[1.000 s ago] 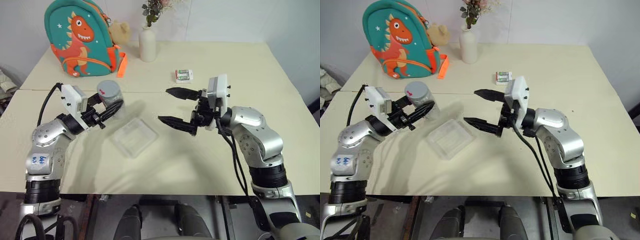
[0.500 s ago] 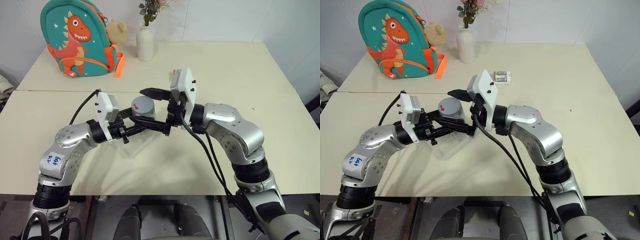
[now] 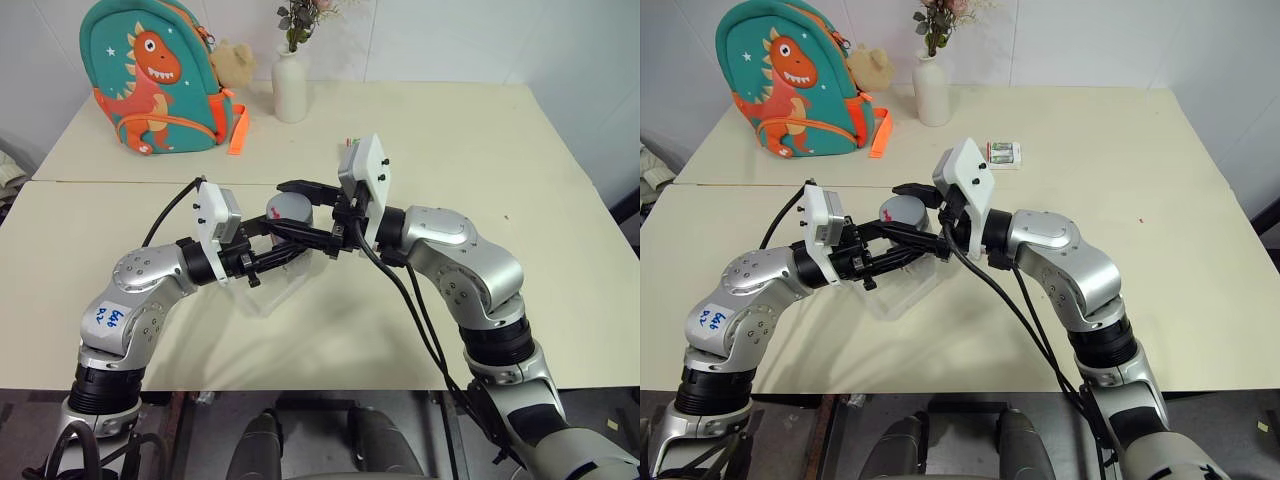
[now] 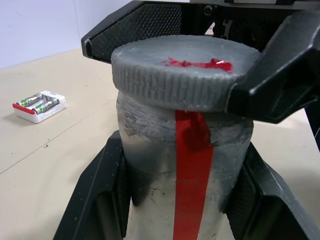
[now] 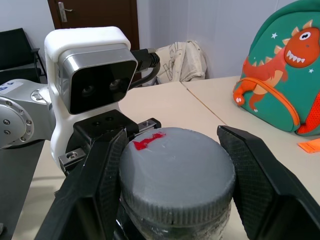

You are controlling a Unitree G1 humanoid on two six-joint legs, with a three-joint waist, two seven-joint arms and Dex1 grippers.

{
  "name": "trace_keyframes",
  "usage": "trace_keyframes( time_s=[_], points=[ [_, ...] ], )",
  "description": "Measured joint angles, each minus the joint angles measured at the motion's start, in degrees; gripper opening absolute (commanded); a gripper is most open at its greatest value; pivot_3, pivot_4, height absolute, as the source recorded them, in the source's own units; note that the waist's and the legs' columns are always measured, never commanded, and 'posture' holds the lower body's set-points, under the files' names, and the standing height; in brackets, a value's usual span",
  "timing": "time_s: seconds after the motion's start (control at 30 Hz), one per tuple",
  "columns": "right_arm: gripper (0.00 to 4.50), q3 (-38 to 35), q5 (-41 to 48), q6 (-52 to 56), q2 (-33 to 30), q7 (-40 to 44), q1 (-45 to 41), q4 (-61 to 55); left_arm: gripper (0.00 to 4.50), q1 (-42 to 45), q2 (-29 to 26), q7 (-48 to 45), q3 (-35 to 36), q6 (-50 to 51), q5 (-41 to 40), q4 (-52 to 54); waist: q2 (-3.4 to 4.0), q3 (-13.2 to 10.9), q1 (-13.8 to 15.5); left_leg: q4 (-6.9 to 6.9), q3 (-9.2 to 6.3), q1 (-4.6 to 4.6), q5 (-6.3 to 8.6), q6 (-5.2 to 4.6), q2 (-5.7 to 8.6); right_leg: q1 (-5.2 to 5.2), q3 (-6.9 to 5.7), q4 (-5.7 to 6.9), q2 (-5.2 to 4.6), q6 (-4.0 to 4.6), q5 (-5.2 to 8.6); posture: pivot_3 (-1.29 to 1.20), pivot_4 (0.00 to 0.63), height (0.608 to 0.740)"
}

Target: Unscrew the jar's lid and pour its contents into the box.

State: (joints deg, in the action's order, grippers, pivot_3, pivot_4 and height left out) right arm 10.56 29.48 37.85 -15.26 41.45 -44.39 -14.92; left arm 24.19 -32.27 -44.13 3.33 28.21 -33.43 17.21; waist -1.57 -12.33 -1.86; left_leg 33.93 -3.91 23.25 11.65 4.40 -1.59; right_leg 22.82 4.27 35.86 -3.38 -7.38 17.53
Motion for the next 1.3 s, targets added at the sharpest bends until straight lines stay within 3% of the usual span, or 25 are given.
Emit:
trace_keyframes(
  time_s=[0.13,0.3,0.4,0.53,0.67,0.87,1.07,1.3],
  points=[
    [2.56,-0.4,1.6,0.1,-1.7,4.1,-0.4,0.4,2.00,0.0,-0.2,-3.6,0.1,-0.1,-0.7,-0.2,0.00,0.0,0.1,0.00,0.01,0.01,0.00,0.00,0.00,0.00,0.00,-0.02,0.00,0.00,0.00,0.00,0.150,0.740],
    [2.56,-0.3,7.1,-1.8,-9.7,26.6,-5.1,5.2,2.00,1.8,-0.2,-16.1,-2.9,-2.1,-3.2,-0.7,0.01,0.0,0.1,0.00,0.07,0.02,0.02,-0.02,-0.01,-0.03,-0.02,-0.12,0.00,-0.01,-0.01,0.00,0.150,0.740],
    [2.56,0.7,7.2,-3.5,-10.6,35.3,-8.7,10.4,2.00,3.9,0.1,-19.7,-4.5,-2.7,-3.3,-2.2,0.01,0.0,-0.2,0.01,0.08,0.00,0.02,-0.02,-0.02,-0.03,0.00,-0.10,0.03,-0.01,-0.01,0.00,0.150,0.740],
    [2.56,1.9,6.2,-5.7,-10.5,40.6,-11.4,15.5,2.00,4.6,0.9,-20.5,-5.2,-3.4,-2.8,-3.6,0.01,0.0,-0.6,0.00,0.07,0.00,0.04,-0.04,-0.07,-0.01,0.00,-0.08,0.06,-0.01,0.00,0.00,0.150,0.740],
    [2.56,2.2,5.5,-6.9,-10.2,41.8,-11.8,17.5,2.00,4.7,1.5,-20.5,-5.3,-4.1,-2.1,-4.5,0.01,0.0,-0.6,0.00,0.07,0.05,0.07,-0.02,-0.07,0.03,0.00,-0.10,0.06,-0.02,0.01,0.00,0.150,0.740],
    [4.49,2.2,4.4,-6.5,-10.3,40.9,-11.6,17.1,2.00,3.8,0.7,-20.4,-4.7,-4.5,-2.1,-4.4,0.01,0.0,-0.7,0.01,0.07,0.03,0.08,0.00,-0.07,0.05,0.01,-0.05,0.06,-0.02,0.01,0.00,0.150,0.740],
    [4.49,1.2,4.4,-6.8,-10.1,38.2,-10.9,15.1,2.00,2.4,-1.7,-20.1,-2.1,-4.3,-2.3,-4.2,0.01,0.0,-0.7,0.02,0.07,0.04,0.09,0.00,-0.07,0.06,0.02,-0.04,0.06,-0.01,0.01,0.00,0.150,0.740],
    [4.49,-1.0,4.0,-6.6,-7.2,29.6,-7.8,11.4,2.00,1.3,-2.6,-14.6,0.6,-4.5,-0.9,-4.1,0.01,0.0,-0.7,0.01,0.07,0.04,0.09,0.00,-0.08,0.08,0.02,-0.02,0.06,0.01,0.02,0.00,0.150,0.740]
  ],
)
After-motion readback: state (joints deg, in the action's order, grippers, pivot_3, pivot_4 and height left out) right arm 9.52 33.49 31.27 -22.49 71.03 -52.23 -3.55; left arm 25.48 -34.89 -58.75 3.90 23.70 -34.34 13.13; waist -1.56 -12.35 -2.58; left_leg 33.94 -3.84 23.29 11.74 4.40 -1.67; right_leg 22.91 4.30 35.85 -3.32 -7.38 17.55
